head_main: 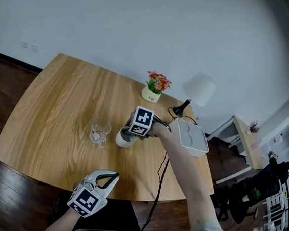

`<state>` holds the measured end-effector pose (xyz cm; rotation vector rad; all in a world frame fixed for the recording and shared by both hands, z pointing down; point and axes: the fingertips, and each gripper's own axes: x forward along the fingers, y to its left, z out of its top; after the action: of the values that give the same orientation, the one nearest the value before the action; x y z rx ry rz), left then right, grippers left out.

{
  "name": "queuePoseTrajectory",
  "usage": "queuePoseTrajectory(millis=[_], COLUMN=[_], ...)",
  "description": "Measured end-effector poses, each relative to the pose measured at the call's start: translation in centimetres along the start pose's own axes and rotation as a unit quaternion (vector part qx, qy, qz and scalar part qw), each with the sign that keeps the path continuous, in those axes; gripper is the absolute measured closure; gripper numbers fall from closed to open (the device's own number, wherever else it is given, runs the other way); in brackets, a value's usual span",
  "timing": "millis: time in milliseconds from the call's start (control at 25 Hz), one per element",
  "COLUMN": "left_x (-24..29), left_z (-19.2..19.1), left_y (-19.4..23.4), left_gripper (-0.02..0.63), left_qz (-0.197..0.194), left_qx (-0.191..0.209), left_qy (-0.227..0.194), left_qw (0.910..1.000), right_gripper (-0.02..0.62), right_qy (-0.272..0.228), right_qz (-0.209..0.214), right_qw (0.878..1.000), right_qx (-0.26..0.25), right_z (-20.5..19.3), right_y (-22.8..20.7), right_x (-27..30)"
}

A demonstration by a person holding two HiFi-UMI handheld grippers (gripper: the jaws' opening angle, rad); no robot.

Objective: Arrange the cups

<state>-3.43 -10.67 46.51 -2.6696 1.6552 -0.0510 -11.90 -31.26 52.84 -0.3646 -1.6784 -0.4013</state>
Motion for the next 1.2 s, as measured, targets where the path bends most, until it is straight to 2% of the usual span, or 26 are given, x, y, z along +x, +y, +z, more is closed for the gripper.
queuePoseTrajectory(millis=[40, 200, 440, 560, 760, 880, 1000, 1200], left_x=[0.0, -0.6, 0.9, 3.3, 8.1, 11.4, 14.9, 19.7], left_z=[0.1, 0.4, 2.2, 3.8, 6.1, 7.0, 7.4, 7.7], left_y=[0.1, 0.7, 1.9, 1.5, -0.7, -2.8, -4.5, -4.4], left_gripper=[0.606, 0.606, 0.606, 0.606, 0.606, 0.606, 0.606, 0.606], left_qz=[0.0, 0.007, 0.009, -0.015, -0.085, -0.125, -0.166, -0.185], left_qx=[0.0, -0.009, -0.046, -0.037, -0.011, 0.005, 0.016, -0.002], left_qy=[-0.001, -0.006, -0.041, -0.055, -0.062, -0.071, -0.088, -0.107], left_qw=[1.0, 0.9999, 0.9981, 0.9977, 0.9944, 0.9896, 0.982, 0.9769], right_gripper=[0.557, 0.558, 0.558, 0.558, 0.558, 0.558, 0.558, 0.558], right_qy=[0.012, 0.004, -0.007, -0.024, -0.075, -0.093, -0.105, -0.142], right_qz=[-0.003, 0.007, 0.013, 0.022, 0.023, 0.011, -0.016, -0.061], right_qw=[1.0, 1.0, 0.999, 0.999, 0.994, 0.99, 0.982, 0.954], right_qx=[-0.007, 0.007, 0.035, 0.041, 0.076, 0.106, 0.155, 0.257], right_z=[-0.2, -0.2, -1.5, -1.6, -2.9, -6.1, -10.9, -19.4], right_y=[-0.2, 0.0, 1.6, 2.8, 3.3, 2.7, 1.3, -1.5], right_x=[0.1, -0.5, -0.9, -1.3, -4.2, -6.8, -9.8, -15.8])
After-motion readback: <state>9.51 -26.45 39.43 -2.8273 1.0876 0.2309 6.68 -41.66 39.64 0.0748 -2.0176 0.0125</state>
